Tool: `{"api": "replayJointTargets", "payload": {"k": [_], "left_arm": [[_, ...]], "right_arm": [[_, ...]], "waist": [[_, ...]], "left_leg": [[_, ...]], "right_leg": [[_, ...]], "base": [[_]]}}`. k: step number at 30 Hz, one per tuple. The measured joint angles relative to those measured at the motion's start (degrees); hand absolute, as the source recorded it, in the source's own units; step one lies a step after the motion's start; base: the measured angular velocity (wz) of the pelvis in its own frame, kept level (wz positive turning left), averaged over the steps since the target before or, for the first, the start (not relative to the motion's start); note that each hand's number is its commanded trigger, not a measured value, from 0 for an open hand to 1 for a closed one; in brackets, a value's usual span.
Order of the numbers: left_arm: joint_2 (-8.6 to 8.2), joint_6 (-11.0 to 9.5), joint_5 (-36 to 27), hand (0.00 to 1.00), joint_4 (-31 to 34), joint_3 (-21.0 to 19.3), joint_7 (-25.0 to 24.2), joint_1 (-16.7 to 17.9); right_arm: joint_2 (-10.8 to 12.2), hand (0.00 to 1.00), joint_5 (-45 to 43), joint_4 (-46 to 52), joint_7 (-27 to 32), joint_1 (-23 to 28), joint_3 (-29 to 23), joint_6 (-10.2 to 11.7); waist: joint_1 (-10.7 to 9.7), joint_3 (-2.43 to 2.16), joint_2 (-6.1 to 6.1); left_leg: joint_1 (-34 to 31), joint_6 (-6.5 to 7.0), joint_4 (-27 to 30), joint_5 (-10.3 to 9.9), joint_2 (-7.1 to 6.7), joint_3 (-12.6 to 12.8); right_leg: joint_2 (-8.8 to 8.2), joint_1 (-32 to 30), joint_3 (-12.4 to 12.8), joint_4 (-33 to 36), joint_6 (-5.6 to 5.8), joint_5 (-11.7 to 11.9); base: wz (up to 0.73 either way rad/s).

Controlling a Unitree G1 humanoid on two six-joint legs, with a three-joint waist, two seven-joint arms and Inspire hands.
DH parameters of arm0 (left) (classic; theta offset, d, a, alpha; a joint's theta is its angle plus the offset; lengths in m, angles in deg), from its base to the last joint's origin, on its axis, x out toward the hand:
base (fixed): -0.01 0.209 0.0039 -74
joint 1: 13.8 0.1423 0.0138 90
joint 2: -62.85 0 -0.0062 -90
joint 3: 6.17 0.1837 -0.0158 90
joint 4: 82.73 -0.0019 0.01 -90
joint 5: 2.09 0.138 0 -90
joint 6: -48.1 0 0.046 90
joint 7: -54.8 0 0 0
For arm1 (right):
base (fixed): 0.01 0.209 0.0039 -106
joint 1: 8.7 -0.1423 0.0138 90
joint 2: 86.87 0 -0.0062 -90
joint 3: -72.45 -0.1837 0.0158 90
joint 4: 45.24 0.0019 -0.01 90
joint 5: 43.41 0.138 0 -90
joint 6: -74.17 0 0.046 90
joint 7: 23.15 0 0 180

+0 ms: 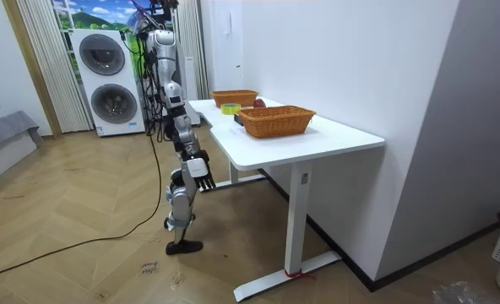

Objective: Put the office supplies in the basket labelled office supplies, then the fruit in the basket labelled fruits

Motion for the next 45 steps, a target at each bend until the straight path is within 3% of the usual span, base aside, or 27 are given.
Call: {"api": "replayJointTargets", "payload": {"k": [5,14,21,24,29,35,42,45], "left_arm": [[-0.02,0.11,0.01,0.00,-0.12,-0.12,0.69,0.06],[-0.02,1.10,0.00,0.00,-0.62,-0.25,0.57,0.24],[-0.03,3.95,-0.05,0.00,-0.63,-2.47,0.56,0.47],[-0.04,4.89,0.16,0.00,-0.90,-3.52,0.22,0.84],[0.01,5.94,0.30,0.00,-1.27,-6.45,-0.10,1.57],[0.24,6.91,0.06,0.00,-0.42,-8.35,-0.18,1.40],[0.97,6.92,0.34,0.00,1.39,-9.67,-1.75,2.10],[1.41,6.83,0.39,0.00,3.68,-10.21,-1.77,3.30]], "right_arm": [[0.19,0.00,0.19,-0.29,0.03,0.09,-0.04,-0.09],[0.30,0.00,4.20,-0.82,0.10,0.78,-0.14,-0.22],[0.33,0.00,6.41,-0.86,1.79,1.27,-2.93,-2.11],[0.31,0.00,6.64,-0.83,3.80,2.04,-6.34,-2.67],[0.26,0.00,7.13,-0.74,7.69,3.94,-13.72,-2.86],[-0.26,0.00,14.08,-0.01,13.69,6.40,-21.35,-5.15],[-1.64,0.00,17.62,10.96,26.79,7.65,-31.67,-4.56],[-1.83,0.00,16.94,19.32,33.95,7.48,-35.42,-2.83]], "waist": [[-0.04,-0.10,-0.04],[-0.14,0.17,-0.19],[-0.25,-0.18,-0.18],[-0.55,-0.33,-0.19],[-2.80,-0.26,-0.43],[-4.26,-0.22,-0.86],[-6.49,-0.21,-1.41],[-6.75,-0.22,-1.62]], "left_leg": [[0.06,0.00,0.00,0.00,0.00,0.01],[-0.27,0.10,-0.07,-0.08,0.02,-0.01],[-0.07,0.10,-0.10,-0.07,-0.05,0.09],[0.13,0.10,-0.10,-0.07,-0.12,-0.01],[0.98,0.11,-0.21,-0.07,-0.12,0.02],[1.23,0.24,-0.60,-0.15,-0.01,0.82],[0.66,0.56,-0.63,-0.24,-0.22,1.88],[0.56,0.69,-0.61,-0.15,-0.29,2.23]], "right_leg": [[-0.02,0.12,-0.06,0.13,0.00,0.01],[-0.03,0.02,0.02,0.48,0.01,0.01],[-0.03,0.01,0.16,0.00,0.02,0.00],[-0.10,0.30,0.03,0.06,0.02,0.00],[-0.12,0.92,0.25,0.17,0.02,0.00],[0.11,0.01,2.97,1.15,0.06,-0.08],[0.01,-1.46,4.44,1.87,0.25,-0.22],[-0.03,-2.09,4.69,2.23,0.29,-0.16]], "base": [[0.00],[0.00],[0.00],[0.01],[-0.02],[-0.13],[-0.11],[-0.06]]}}
